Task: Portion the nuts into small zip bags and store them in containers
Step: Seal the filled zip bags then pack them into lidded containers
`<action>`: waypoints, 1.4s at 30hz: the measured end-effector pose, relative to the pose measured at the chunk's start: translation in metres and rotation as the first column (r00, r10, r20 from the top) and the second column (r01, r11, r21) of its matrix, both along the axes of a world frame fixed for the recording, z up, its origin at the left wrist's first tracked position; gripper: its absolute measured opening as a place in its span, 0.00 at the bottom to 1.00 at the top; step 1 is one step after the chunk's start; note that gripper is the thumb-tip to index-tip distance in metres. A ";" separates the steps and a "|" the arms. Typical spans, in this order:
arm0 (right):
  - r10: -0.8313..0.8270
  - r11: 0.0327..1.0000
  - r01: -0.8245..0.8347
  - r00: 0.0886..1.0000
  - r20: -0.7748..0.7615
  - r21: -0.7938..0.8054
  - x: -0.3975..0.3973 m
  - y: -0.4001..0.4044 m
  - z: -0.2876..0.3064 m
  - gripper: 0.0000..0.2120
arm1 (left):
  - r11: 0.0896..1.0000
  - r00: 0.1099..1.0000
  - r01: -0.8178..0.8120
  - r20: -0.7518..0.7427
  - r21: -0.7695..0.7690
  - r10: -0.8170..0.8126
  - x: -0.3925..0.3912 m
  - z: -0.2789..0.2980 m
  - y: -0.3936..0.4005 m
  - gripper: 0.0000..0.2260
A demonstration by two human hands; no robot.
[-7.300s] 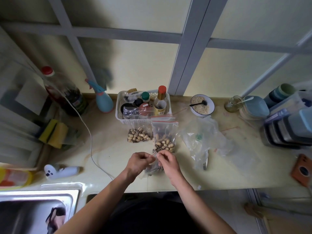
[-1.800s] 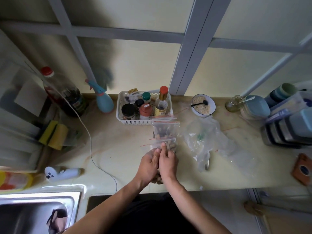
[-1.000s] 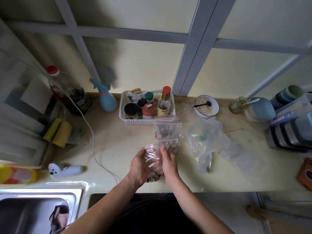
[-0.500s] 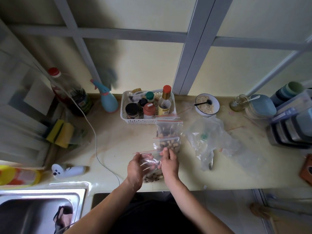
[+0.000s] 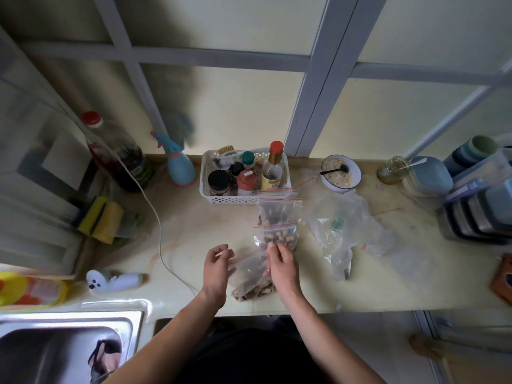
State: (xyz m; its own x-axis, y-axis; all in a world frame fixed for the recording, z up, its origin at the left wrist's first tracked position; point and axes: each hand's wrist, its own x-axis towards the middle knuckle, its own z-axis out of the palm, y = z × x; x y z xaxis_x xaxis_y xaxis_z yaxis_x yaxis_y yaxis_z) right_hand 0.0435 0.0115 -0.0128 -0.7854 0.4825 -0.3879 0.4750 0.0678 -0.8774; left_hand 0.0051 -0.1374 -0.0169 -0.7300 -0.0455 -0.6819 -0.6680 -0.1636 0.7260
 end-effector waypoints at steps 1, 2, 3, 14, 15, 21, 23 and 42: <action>0.043 0.999 -0.043 0.999 -0.012 0.027 0.002 0.001 -0.002 0.16 | 0.988 0.997 0.030 -0.060 -0.151 -0.040 -0.001 0.000 0.001 0.08; 0.076 0.996 -0.075 0.997 -0.018 0.054 0.003 0.001 -0.004 0.16 | 0.955 0.988 0.072 -0.113 -0.288 -0.109 -0.002 0.002 0.002 0.09; 0.092 0.992 -0.091 0.996 -0.017 0.087 0.003 0.001 -0.008 0.16 | 0.915 0.967 0.129 -0.156 -0.381 -0.201 -0.003 0.005 0.004 0.08; 0.130 0.981 -0.130 0.991 0.009 0.142 -0.004 0.006 -0.019 0.13 | 0.777 0.783 0.593 -0.074 -0.212 -0.618 -0.017 0.020 0.012 0.07; 0.128 0.983 -0.128 0.992 0.010 0.132 -0.004 0.008 -0.020 0.13 | 0.764 0.773 0.614 -0.042 -0.198 -0.633 -0.019 0.021 0.010 0.10; 0.131 0.985 -0.131 0.991 0.005 0.110 -0.008 0.010 -0.021 0.13 | 0.687 0.704 0.705 0.056 -0.174 -0.708 -0.031 0.029 0.010 0.18; 0.133 0.987 -0.134 0.991 0.019 0.085 -0.008 0.011 -0.018 0.14 | 0.652 0.671 0.726 0.021 -0.218 -0.741 -0.032 0.026 0.008 0.08; 0.155 0.983 -0.153 0.988 0.012 -0.103 -0.018 0.015 -0.020 0.07 | 0.701 0.762 0.606 0.023 -0.376 -0.647 -0.034 0.018 0.028 0.08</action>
